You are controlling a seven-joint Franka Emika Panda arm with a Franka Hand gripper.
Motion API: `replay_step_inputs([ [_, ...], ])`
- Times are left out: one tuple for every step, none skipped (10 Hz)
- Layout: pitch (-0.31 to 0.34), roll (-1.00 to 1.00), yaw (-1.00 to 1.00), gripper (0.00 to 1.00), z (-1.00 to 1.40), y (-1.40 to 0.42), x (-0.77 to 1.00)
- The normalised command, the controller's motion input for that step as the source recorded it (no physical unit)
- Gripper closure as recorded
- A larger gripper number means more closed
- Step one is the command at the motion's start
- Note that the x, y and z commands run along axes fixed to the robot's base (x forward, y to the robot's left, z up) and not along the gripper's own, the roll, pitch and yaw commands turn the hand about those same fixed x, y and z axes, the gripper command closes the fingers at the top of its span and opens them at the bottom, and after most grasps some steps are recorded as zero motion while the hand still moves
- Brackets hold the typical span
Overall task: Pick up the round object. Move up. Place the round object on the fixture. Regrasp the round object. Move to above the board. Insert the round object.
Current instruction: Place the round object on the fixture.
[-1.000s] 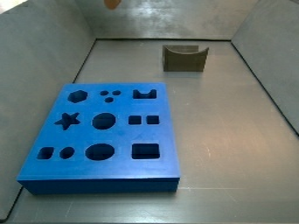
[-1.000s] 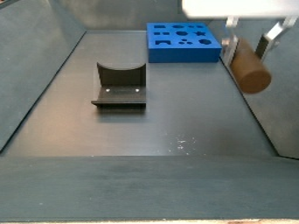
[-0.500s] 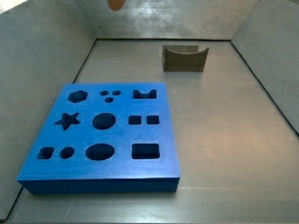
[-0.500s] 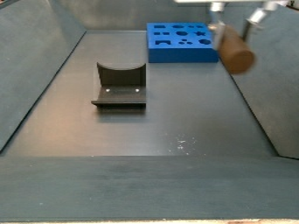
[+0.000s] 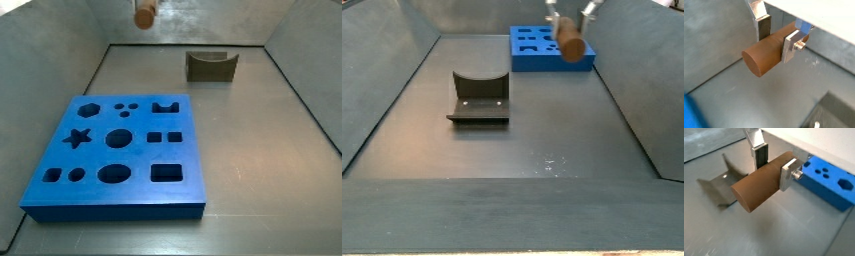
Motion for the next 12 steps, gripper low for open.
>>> replay_step_inputs([
  [0.012,-0.04,0.04,1.0,-0.15,-0.91,1.0],
  [0.008,-0.05,0.04,1.0,-0.14,-0.79,1.0],
  [0.012,-0.04,0.04,1.0,-0.12,-0.68,1.0],
  [0.021,-0.02,0.04,1.0,-0.11,-0.58,1.0],
  [0.026,-0.01,0.04,1.0,-0.11,-0.51,1.0],
  [0.047,0.04,0.03,1.0,-0.09,-0.35,1.0],
  [-0.011,-1.0,0.0,1.0,0.21,1.0,0.8],
  [0.004,-1.0,-0.01,1.0,0.21,1.0,0.69],
  [0.023,-1.0,-0.02,1.0,0.19,1.0,0.68],
  [0.064,-1.0,-0.03,1.0,0.16,1.0,0.69],
  [0.084,-1.0,-0.04,1.0,0.15,1.0,0.71],
  [0.114,-1.0,-0.04,1.0,0.13,1.0,0.76],
])
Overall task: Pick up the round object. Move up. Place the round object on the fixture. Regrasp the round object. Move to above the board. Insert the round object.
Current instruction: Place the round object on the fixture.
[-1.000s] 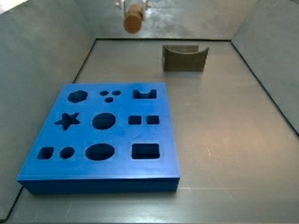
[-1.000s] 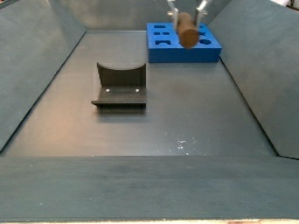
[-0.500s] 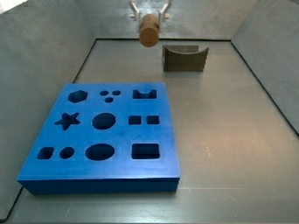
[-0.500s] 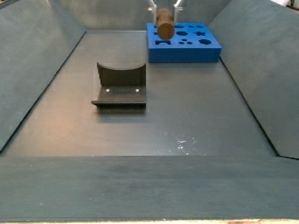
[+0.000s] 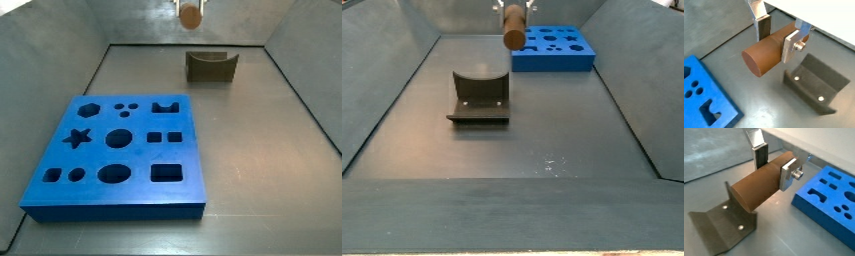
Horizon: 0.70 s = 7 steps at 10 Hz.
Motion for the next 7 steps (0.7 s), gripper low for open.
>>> replay_step_inputs([
  [0.131,-1.0,-0.05,1.0,0.11,1.0,0.82],
  [0.159,-1.0,-0.07,1.0,0.09,1.0,0.91],
  [0.176,-1.0,-0.07,1.0,0.05,0.85,0.87],
  [0.2,-1.0,-0.09,1.0,0.02,0.63,0.78],
  [0.218,-1.0,-0.11,1.0,0.01,0.48,0.71],
  [0.246,-1.0,-0.14,1.0,0.0,0.28,0.63],
  [0.253,-0.93,-0.11,1.0,-0.01,0.13,0.57],
])
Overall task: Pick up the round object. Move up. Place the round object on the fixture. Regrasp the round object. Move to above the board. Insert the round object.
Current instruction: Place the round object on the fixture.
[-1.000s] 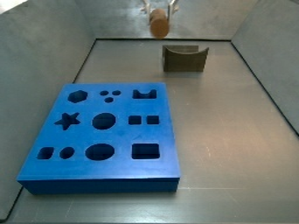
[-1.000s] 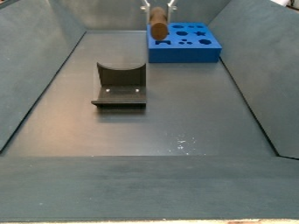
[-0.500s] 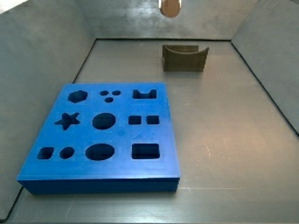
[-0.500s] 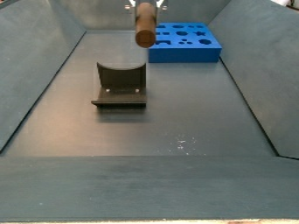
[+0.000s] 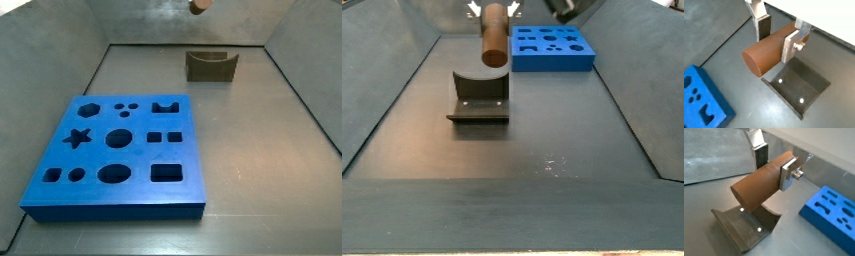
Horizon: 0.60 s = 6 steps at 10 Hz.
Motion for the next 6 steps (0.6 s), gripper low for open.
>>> replay_step_inputs([
  [0.201,-0.65,-0.11,1.0,-0.01,0.05,0.49],
  [0.177,-0.55,-0.12,1.0,-0.01,0.06,0.44],
  [0.142,-0.41,-0.12,1.0,-0.01,0.06,0.31],
  [0.134,-0.38,-0.12,1.0,-0.01,0.06,0.26],
  [0.078,-1.0,-0.12,1.0,-1.0,0.08,0.15],
  [0.075,-1.0,-0.12,1.0,-1.0,0.08,0.14],
])
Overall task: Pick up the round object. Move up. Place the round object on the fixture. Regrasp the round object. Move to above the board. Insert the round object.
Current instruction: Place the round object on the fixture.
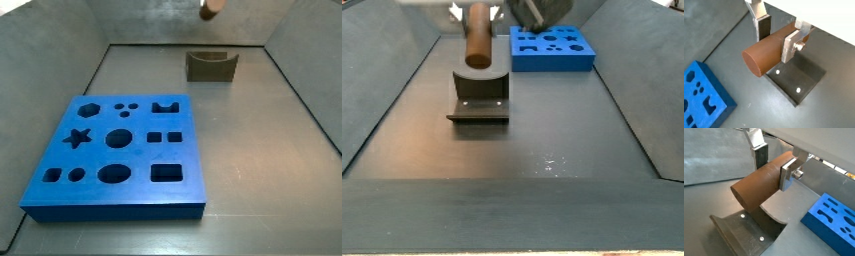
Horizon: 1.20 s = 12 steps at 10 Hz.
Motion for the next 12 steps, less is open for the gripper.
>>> replay_step_inputs([
  [0.091,-1.0,-0.13,1.0,-1.0,0.09,0.14],
  [0.104,-1.0,-0.13,1.0,-1.0,0.09,0.15],
  [0.126,-1.0,-0.14,1.0,-1.0,0.1,0.17],
  [0.133,-1.0,-0.15,1.0,-1.0,0.11,0.17],
  [0.146,-1.0,-0.17,1.0,-1.0,0.12,0.19],
  [0.155,-1.0,-0.18,1.0,-1.0,0.13,0.2],
  [0.169,-1.0,-0.21,1.0,-0.88,0.12,0.19],
  [0.172,-1.0,-0.24,1.0,-0.7,0.1,0.16],
  [0.15,-0.9,-0.19,1.0,-0.57,0.13,0.13],
  [0.068,-0.66,-0.19,1.0,-0.5,0.17,0.09],
  [0.031,-0.5,-0.18,1.0,-0.5,0.15,0.09],
  [0.01,-0.36,-0.16,1.0,-0.49,0.14,0.09],
])
